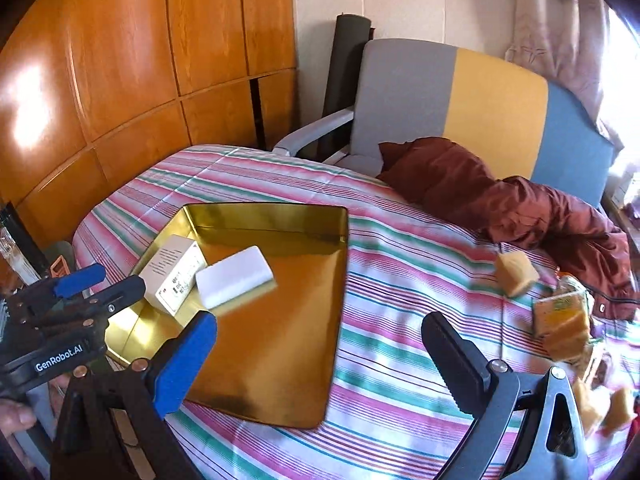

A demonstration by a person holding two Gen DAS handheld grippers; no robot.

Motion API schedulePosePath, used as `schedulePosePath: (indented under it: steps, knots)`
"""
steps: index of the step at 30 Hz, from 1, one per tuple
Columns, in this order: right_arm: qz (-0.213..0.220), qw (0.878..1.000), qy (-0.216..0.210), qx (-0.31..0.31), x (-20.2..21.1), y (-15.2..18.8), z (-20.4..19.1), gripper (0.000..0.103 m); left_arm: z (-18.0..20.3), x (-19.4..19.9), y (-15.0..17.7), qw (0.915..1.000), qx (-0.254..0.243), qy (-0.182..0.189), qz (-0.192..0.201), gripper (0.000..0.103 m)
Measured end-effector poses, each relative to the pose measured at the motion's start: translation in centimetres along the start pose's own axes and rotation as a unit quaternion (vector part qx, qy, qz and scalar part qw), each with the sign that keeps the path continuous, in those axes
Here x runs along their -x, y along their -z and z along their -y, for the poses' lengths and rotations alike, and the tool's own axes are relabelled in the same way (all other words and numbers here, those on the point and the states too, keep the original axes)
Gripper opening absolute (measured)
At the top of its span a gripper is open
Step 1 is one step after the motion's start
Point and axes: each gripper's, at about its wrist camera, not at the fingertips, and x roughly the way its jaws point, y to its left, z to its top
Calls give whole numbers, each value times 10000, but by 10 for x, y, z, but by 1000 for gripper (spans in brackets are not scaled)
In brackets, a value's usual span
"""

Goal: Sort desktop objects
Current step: 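Grasp the yellow knit toy with the right gripper while the left grasps the barcode box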

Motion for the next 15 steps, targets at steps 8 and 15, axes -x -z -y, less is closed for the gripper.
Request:
schedulePosePath:
  steps: [8, 15]
  knots:
    - [34, 9994, 171, -311, 24, 25, 42, 103, 30, -5, 3, 9987, -151, 434, -234, 75]
    - [-88, 9951, 493, -847, 56, 53, 115, 103, 76, -6, 5, 9933, -654, 903, -317, 75]
